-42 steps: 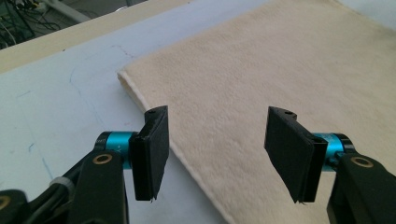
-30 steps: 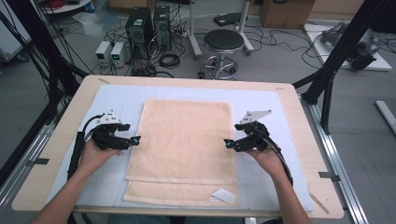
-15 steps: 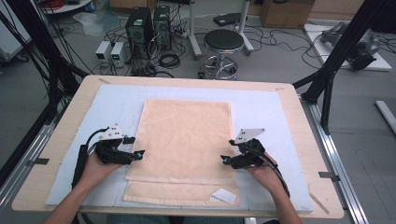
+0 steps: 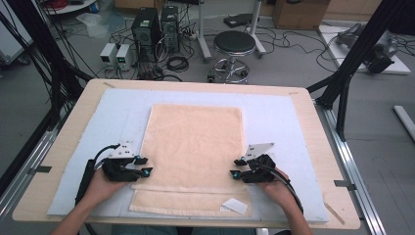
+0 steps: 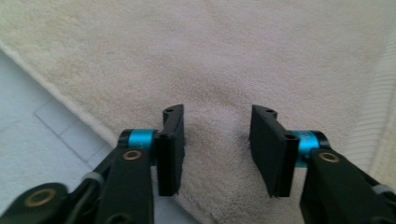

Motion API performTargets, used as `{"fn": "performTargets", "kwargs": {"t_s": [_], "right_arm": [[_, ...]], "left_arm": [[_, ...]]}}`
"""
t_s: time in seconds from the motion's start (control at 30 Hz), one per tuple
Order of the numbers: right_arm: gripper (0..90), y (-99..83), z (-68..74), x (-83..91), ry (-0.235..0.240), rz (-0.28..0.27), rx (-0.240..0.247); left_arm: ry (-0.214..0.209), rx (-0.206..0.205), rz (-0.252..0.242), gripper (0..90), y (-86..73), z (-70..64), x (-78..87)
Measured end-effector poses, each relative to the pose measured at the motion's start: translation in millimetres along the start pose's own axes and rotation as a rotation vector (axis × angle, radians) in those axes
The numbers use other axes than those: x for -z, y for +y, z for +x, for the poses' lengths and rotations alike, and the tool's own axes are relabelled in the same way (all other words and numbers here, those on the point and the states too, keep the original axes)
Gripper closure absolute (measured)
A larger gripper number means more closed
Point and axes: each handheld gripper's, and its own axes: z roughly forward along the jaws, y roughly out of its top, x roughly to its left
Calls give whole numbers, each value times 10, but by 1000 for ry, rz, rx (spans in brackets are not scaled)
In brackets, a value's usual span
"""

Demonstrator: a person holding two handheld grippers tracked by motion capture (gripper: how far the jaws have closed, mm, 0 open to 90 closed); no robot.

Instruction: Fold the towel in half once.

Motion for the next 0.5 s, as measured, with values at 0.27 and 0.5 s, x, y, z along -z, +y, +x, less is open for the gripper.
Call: {"fn": "performTargets", "kwargs": {"t_s": [0.27,0.5], "right_arm": [[804,7,3,5,0,2,-1],[864,46,-16,33,11,8,-2]], "left_arm": [[6,-16,-1,836,22,-37,-25],[1,-8,-29,859,68,-41,38]]}}
